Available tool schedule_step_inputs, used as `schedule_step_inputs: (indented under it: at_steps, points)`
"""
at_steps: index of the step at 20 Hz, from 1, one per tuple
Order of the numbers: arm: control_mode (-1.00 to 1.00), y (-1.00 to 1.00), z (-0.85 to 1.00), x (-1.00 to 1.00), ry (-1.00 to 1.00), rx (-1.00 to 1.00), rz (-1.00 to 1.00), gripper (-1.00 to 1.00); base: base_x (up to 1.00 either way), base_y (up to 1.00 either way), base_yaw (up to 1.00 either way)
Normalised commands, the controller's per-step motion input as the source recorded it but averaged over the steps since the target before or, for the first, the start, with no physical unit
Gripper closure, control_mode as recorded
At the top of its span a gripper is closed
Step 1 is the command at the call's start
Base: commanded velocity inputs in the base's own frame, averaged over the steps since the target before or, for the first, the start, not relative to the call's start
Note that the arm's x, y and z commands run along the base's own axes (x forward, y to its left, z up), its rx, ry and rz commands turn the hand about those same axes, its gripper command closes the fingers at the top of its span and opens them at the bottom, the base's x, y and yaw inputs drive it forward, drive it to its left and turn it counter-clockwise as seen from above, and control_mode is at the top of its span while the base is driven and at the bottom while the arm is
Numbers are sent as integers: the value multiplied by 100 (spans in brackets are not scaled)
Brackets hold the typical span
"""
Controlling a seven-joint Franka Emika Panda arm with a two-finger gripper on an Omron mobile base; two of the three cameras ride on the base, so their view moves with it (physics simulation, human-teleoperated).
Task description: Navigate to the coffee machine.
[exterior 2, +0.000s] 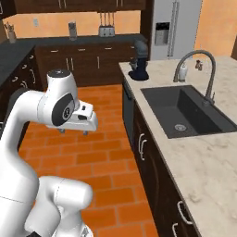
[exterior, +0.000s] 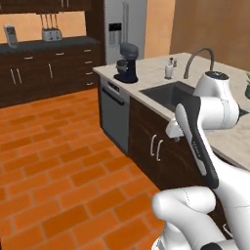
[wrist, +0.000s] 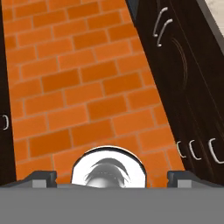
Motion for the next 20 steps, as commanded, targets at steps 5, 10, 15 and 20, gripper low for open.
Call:
schedule_step_inputs:
  at_steps: [5, 10, 15, 20]
  points:
    - [100, 0, 0, 0, 0, 0, 0, -100, 100, 71, 0]
    - [100, 0, 0, 0, 0, 0, 0, -100, 100, 78, 1]
    - [100, 0, 0, 0, 0, 0, 0, -100, 100, 81, 5]
    - [100, 0, 0, 0, 0, 0, 0, -100, 100, 69, 16]
